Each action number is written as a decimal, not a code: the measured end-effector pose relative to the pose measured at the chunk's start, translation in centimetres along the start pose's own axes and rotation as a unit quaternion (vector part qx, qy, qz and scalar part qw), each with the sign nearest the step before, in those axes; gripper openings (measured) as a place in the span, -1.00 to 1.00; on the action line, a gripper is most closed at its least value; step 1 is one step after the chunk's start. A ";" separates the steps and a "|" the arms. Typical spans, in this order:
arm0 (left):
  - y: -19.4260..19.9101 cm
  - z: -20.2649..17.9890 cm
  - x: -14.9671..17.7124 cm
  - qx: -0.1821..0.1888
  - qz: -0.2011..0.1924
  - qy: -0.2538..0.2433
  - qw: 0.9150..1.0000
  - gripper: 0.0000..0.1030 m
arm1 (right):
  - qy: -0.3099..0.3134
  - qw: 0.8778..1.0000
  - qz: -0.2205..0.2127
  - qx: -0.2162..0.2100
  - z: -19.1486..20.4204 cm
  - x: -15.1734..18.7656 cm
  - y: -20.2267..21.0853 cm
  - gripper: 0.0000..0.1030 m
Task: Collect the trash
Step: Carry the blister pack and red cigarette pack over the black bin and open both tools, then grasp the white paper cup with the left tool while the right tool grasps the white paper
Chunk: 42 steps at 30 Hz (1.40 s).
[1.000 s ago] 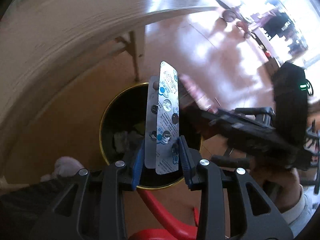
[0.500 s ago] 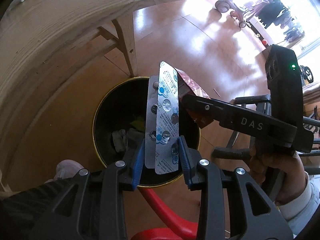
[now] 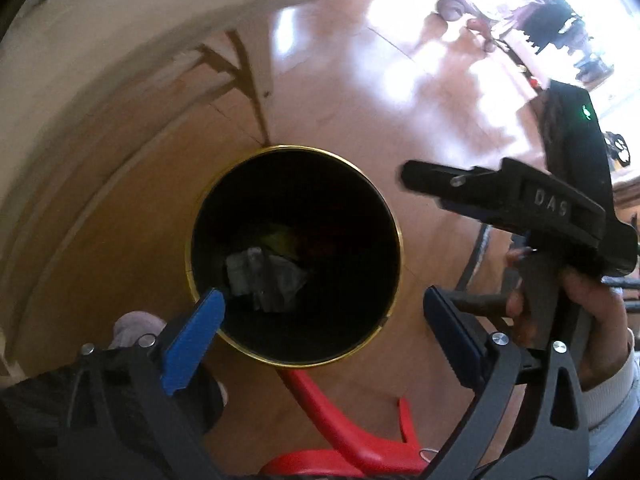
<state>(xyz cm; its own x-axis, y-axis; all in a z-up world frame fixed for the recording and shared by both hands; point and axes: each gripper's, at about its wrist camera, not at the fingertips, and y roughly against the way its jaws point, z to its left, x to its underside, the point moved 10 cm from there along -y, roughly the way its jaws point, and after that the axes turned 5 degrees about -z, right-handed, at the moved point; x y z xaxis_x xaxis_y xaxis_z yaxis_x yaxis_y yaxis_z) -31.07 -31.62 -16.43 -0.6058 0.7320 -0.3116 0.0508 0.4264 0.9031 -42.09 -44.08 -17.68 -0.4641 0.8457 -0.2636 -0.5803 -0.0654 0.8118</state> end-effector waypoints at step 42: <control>29.0 56.1 -10.7 -0.299 -0.232 0.352 0.856 0.87 | 0.497 0.852 -0.163 -0.030 47.4 -15.5 -17.1 0.77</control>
<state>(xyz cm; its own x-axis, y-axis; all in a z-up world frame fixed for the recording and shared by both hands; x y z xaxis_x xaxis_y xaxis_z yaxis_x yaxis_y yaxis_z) 21.37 2.70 -3.53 -0.7898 -0.0331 -0.6125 -0.6129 0.0818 0.7859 6.82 -30.98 -2.79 -0.5926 -0.0393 -0.8045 -0.8055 0.0348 0.5916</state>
